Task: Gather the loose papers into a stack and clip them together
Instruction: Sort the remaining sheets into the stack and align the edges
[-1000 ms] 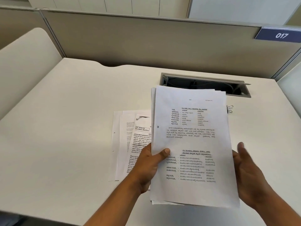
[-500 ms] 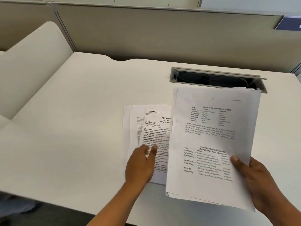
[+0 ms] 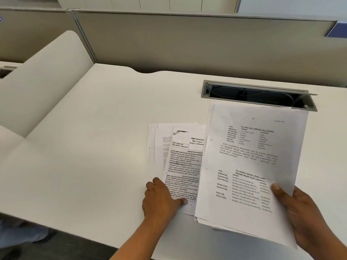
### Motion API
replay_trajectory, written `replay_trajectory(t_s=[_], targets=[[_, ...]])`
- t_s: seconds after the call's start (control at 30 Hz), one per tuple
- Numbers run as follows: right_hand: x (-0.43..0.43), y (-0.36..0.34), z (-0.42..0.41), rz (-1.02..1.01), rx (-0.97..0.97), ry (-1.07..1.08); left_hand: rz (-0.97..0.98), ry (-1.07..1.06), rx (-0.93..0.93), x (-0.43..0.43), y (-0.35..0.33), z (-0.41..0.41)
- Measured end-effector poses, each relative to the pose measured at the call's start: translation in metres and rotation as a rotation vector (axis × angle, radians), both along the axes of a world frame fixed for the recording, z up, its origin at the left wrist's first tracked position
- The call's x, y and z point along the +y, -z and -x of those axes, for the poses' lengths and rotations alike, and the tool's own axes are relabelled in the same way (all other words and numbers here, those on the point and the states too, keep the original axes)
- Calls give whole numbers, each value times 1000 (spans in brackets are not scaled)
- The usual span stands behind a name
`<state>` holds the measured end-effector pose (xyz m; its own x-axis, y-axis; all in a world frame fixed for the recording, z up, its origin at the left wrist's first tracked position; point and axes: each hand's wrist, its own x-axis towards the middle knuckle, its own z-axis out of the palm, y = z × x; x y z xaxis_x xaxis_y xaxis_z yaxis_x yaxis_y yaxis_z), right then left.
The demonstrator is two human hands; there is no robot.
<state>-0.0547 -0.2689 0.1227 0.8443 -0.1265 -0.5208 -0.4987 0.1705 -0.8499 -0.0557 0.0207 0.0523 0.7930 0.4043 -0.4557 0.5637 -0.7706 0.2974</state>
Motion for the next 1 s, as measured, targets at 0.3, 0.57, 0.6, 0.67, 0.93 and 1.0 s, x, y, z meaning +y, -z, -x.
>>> replay_trajectory(t_s=[0.3, 0.57, 0.6, 0.67, 0.93, 1.0], targets=[[-6, 2, -6, 14, 7, 11, -130, 54, -158, -6, 0, 5], [-9, 2, -10, 1, -3, 2, -110, 31, -100, -6, 3, 4], [-9, 3, -10, 4, -3, -3, -111, 13, -86, -6, 1, 4], [-9, 5, -13, 25, -10, -19, -103, -10, -75, -7, 1, 4], [-16, 13, -23, 59, -24, -68, -216, 21, -111, -16, -2, 6], [-18, 15, -25, 59, -22, -76, -202, 8, -107, -17, -2, 6]])
